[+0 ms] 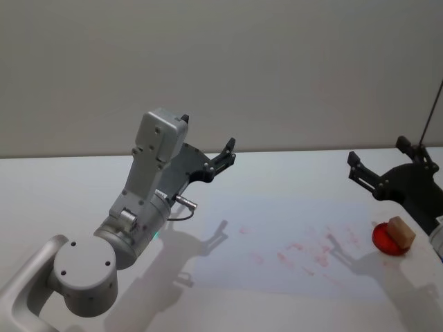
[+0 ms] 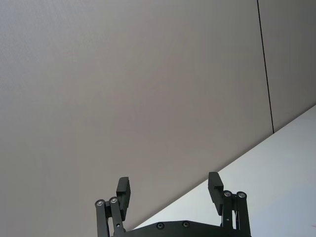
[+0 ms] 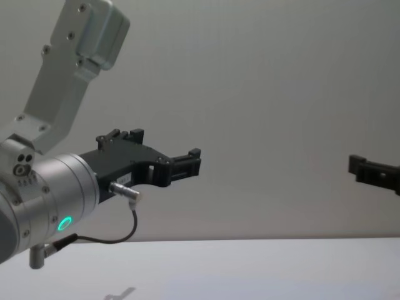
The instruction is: Use the one hand to pick up the stamp and affix it onto the A4 paper.
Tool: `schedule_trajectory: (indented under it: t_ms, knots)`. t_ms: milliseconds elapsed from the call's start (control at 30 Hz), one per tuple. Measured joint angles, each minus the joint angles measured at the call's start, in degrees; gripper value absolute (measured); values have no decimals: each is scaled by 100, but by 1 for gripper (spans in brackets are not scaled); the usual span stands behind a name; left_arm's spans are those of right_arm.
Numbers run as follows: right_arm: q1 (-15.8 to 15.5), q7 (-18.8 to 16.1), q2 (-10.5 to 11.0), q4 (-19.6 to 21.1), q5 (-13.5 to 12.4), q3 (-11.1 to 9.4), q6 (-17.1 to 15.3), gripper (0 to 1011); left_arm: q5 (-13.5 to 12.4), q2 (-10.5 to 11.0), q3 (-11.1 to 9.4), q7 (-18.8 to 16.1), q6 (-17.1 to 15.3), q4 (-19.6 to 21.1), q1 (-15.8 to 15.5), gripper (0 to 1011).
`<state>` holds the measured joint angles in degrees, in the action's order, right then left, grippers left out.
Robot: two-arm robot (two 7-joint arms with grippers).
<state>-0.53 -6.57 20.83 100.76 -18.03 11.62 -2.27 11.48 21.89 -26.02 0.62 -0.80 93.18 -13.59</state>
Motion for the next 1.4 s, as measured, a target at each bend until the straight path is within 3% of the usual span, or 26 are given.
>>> schedule_trajectory:
  t_ms: [300,533,967,1400]
  knots:
    - [-74,-309,313,-94,-210,-227,-36,1001,0,0,0,0,0,0,0,1001]
    - [-164,-475,491,-183,-228,-335,-18,1001,0,0,0,0,0,0,0,1001]
    - [-381,-768,730,-411,-22,-427,142,1001,0,0,0,0,0,0,0,1001]
    - [-459,-782,802,-660,177,-464,210,1001,0,0,0,0,0,0,0,1001]
